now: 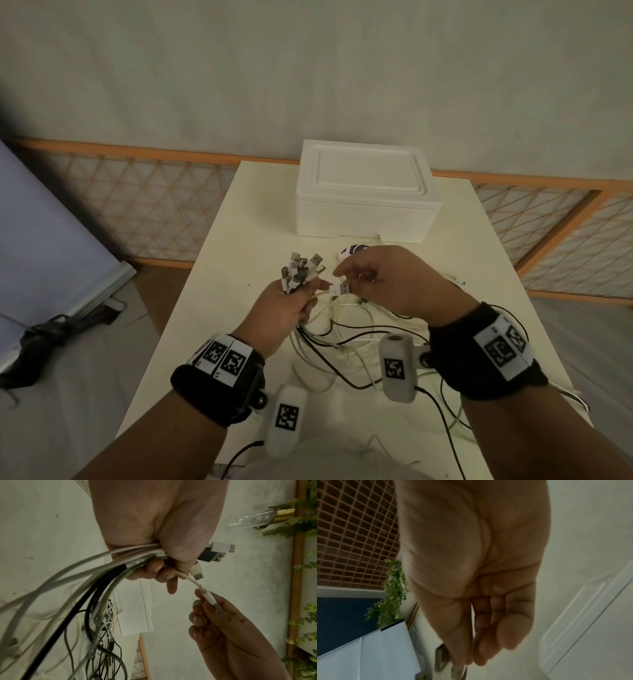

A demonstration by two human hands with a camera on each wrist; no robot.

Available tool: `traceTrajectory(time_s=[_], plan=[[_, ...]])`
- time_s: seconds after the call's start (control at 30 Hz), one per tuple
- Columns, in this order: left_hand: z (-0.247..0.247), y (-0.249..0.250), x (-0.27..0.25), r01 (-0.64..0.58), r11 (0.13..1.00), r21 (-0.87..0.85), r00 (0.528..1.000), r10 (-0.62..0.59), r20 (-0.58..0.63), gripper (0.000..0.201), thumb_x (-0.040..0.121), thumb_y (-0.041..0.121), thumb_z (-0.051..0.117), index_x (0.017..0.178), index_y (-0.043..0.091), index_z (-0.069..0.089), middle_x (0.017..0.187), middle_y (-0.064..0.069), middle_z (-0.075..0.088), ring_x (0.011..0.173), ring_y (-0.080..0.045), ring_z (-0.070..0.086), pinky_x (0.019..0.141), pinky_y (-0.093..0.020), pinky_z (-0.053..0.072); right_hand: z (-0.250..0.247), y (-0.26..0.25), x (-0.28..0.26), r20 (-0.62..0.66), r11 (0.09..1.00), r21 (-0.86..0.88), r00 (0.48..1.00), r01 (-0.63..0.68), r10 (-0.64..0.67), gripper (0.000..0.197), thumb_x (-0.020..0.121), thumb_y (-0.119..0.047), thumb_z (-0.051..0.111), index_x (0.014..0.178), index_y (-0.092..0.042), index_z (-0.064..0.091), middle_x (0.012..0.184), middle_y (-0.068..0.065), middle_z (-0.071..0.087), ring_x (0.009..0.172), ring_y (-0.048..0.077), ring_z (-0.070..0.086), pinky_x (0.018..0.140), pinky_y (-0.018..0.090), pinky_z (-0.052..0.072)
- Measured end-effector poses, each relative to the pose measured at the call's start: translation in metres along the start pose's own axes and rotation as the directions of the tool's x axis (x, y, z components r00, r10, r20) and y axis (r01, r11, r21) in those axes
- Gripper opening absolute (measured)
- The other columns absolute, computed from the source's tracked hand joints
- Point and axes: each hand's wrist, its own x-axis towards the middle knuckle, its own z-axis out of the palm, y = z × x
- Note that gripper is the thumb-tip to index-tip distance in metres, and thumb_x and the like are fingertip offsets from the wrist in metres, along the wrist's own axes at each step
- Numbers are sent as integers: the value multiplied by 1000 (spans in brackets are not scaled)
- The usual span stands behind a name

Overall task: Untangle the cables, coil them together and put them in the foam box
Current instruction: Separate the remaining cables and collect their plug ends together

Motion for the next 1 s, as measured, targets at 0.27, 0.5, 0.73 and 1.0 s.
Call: traceTrajectory(time_s=[0.27,0.5,0.73,1.0], plan=[[-4,5,-3,-54,999,-6,998,54,18,28,97,22,53,72,17,63,57,-1,53,54,-15,47,63,-36,41,28,-15,2,-30,981,165,995,101,-97,14,85,-18,68,99,-19,65,74,-1,67,65,12,62,64,27,52],[-15,10,-1,-122,991,-45,977,128,173,25,86,43,57,71,25,65,62,-3,57,63,-23,54,73,-41,45,37,-16,11,-273,984,163,962,70,-23,32,87,-17,66,108,-21,43,72,1,67,58,11,60,57,24,49],[-19,23,-3,-81,910,-406,993,110,50,44,90,27,63,48,19,49,45,2,38,43,-11,40,50,-23,42,68,-3,15,198,935,343,980,-90,22,33,96,-42,46,99,-13,61,70,-7,56,62,-1,50,68,21,44],[-67,19,-10,-70,908,-414,996,41,-79,46,87,13,57,45,22,40,37,6,25,33,-7,22,42,-22,20,38,44,13,9,955,-297,1000,11,-9,28,88,-42,59,97,-20,73,97,-4,73,94,14,64,85,29,48]])
